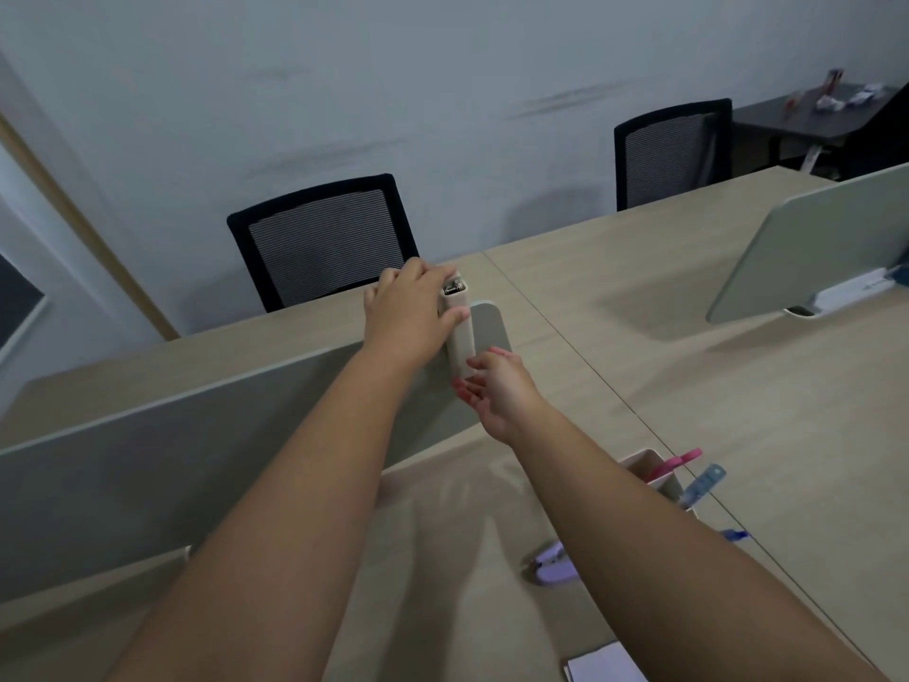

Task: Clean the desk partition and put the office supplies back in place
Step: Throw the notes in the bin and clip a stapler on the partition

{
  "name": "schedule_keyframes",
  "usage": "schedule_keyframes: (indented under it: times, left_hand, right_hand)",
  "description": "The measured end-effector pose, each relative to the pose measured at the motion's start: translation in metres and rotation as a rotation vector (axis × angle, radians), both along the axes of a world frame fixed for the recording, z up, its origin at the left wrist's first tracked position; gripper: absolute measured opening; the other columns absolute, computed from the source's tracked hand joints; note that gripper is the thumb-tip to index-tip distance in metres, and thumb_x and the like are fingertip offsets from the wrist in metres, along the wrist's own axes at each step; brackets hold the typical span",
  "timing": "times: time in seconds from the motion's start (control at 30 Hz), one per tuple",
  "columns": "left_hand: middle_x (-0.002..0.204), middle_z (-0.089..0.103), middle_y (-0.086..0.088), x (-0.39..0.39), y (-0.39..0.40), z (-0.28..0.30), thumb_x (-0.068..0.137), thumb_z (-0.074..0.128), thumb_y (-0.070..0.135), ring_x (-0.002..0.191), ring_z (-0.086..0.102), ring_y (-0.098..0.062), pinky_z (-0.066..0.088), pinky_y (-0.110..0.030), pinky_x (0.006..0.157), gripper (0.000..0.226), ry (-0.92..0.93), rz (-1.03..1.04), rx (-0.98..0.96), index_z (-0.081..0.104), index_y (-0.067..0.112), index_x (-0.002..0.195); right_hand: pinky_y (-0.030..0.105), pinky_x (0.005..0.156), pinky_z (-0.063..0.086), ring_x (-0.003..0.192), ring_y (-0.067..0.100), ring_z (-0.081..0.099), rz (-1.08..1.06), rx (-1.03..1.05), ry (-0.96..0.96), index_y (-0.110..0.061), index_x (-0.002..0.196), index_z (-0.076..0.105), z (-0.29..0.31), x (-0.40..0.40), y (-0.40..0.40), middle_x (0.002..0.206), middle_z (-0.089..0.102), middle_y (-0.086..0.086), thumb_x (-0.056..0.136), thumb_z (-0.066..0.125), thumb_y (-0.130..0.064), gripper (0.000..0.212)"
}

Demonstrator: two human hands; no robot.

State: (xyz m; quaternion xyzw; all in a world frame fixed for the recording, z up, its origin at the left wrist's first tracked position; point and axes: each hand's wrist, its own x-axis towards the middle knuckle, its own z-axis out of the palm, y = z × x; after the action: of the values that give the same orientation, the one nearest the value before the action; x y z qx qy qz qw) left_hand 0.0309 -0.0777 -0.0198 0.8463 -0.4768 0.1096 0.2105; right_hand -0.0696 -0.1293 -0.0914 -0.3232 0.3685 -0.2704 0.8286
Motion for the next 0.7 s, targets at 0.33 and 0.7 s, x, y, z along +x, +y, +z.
schedule_keyframes:
  times: [0.33, 0.7]
  left_hand:
    - [0.14, 0.043, 0.004, -0.041, 0.033, -0.044, 0.081, 0.066, 0.03, 0.126, 0.044, -0.015, 0.035, -0.032, 0.103, 0.061, 0.117, -0.034, -0.44, 0.042, 0.026, 0.137]
    - [0.145, 0.044, 0.007, -0.157, 0.089, -0.25, 0.072, 0.069, 0.043, 0.13, 0.039, -0.024, 0.035, -0.031, 0.108, 0.081, 0.66, -0.137, 0.44, 0.033, 0.031, 0.144]
  right_hand:
    - [0.026, 0.057, 0.039, 0.057, 0.016, 0.044, 0.079, -0.146, 0.165, -0.013, 0.128, 0.037, -0.028, -0.037, 0.007, 0.075, 0.05, 0.005, 0.091, 0.041, -0.005, 0.038]
    - [0.031, 0.09, 0.045, 0.104, 0.024, 0.057, 0.114, -0.51, 0.802, -0.007, 0.116, 0.062, -0.152, -0.18, 0.064, 0.116, 0.058, 0.013, 0.088, 0.046, -0.003, 0.032]
